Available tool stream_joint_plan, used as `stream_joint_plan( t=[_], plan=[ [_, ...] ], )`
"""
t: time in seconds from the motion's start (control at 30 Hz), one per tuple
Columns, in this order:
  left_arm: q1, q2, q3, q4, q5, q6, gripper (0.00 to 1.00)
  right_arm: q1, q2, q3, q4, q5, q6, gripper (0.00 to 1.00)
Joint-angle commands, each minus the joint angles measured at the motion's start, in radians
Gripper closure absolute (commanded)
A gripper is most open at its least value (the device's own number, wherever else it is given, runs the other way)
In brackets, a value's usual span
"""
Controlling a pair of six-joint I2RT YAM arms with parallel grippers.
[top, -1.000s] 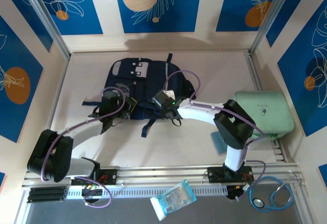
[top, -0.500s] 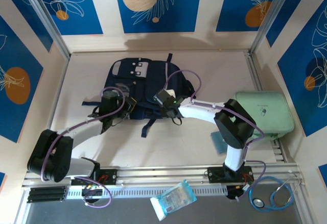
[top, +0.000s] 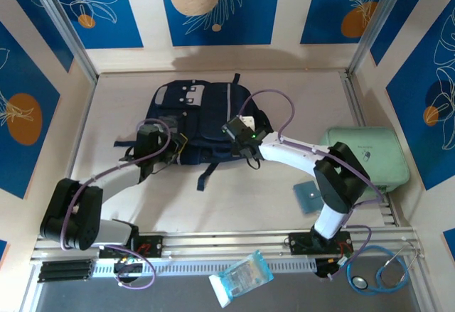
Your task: Pack books, pencil case, and school supplies into a backpack
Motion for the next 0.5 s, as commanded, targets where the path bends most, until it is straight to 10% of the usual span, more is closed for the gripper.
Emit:
stream_joint_plan(
  t=[0.0,0.47],
  plan=[
    [0.046,-0.004,0.033,-0.058,-0.061,0.056,0.56,0.017,-0.048,0.029,0.065,-0.121,-0.149,1.00],
    [0.111,-0.293,-0.035,-0.250,0.028,0.013,0.34,0.105,0.091,0.314,0.093,-0.466,-0.202,1.00]
  ],
)
